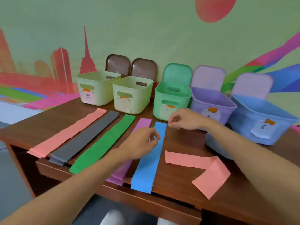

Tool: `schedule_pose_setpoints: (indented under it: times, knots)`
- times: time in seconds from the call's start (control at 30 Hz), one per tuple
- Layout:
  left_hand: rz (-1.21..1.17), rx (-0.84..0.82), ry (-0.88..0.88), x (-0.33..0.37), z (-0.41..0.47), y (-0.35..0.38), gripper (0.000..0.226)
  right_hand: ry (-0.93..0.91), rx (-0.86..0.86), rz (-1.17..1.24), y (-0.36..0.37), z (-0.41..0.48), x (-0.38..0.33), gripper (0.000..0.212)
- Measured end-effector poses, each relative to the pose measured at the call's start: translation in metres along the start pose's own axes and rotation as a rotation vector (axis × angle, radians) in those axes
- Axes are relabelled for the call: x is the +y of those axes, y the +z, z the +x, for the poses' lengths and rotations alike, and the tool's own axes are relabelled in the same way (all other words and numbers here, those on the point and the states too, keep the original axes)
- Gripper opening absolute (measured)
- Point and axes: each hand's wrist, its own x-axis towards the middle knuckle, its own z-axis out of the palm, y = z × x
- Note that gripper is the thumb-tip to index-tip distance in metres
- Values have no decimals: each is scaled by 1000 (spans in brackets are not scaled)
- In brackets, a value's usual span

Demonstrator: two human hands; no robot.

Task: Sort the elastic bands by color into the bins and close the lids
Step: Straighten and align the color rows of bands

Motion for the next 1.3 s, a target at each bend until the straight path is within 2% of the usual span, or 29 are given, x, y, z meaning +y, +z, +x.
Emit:
schedule_pose_setpoints:
  times: [0.13,0.33,0.43,0.67,0.9,1.03,1.13,1.3]
  knots:
    - [187,-115,36,23,2,35,18,37,13,83,19,-36,25,6]
    - [470,-150,-10,31,19,46,25,57,-67,85,34,-66,53,15]
    - [525,-140,8,35,21,49,18,69,-76,83,31,-72,61,15]
    - [403,-249,-43,39,27,44,5,40,-104,82,31,-74,63,16]
    - [-19,-230,-92,44,31,23,28,-5,-125,127,25,-77,53,28]
    - [-275,-250,-110,53,30,4,36,-64,-146,359,14,-73,37,42]
    - [-391,-226,-113,56,29,-10,40,-77,-180,434,7,-71,23,32]
    - [-597,-117,-140,54,34,-26,36,-59,-61,496,-8,-70,6,17]
